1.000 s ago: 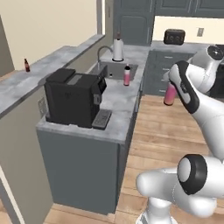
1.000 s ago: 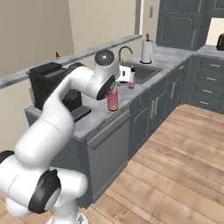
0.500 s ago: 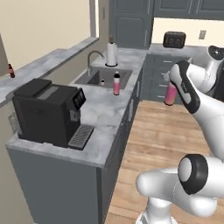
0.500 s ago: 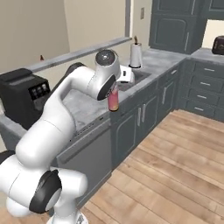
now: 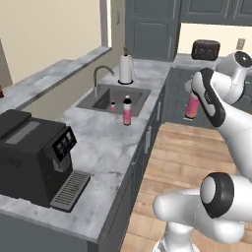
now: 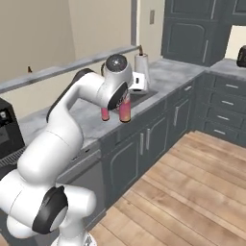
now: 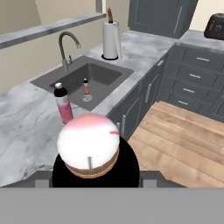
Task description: Place the large bottle from the dining counter next to the other large bottle outside the sink, and place the small bottle from the dining counter next to the other small bottle inside the sink.
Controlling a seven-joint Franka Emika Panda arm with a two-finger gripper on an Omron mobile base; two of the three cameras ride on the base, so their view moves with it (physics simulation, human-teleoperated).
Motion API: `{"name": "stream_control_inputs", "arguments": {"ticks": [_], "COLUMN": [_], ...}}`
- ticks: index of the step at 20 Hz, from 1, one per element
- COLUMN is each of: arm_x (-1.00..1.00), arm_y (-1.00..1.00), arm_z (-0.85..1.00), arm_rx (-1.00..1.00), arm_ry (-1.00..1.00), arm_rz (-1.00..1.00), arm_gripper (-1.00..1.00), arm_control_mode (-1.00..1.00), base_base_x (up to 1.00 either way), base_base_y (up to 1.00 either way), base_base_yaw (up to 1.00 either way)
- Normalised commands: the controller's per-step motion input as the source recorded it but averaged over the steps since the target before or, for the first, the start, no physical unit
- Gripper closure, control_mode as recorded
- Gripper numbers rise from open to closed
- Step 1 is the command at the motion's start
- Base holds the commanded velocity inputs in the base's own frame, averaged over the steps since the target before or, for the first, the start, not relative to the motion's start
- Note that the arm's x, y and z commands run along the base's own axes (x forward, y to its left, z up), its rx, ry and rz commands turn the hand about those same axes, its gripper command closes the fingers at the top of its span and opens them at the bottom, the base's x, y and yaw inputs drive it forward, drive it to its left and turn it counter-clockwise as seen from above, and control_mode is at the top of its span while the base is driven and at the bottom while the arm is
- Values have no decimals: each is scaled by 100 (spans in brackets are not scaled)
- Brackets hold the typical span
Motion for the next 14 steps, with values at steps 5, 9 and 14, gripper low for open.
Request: {"name": "stream_control_inputs", "arguments": {"ticks": [5,9,14], "arm_x": [0,0,0], "arm_y": [0,0,0], "arm_z": [0,0,0], "arm_rx": [0,0,0], "arm_ry": [0,0,0], "arm_rz": [0,0,0], "arm_gripper": [100,100,100], "arm_control_mode": [100,100,100], "base_base_x": [54,30,14], "base_base_y": [-4,0,0], "base_base_yaw": [21,24,25]}}
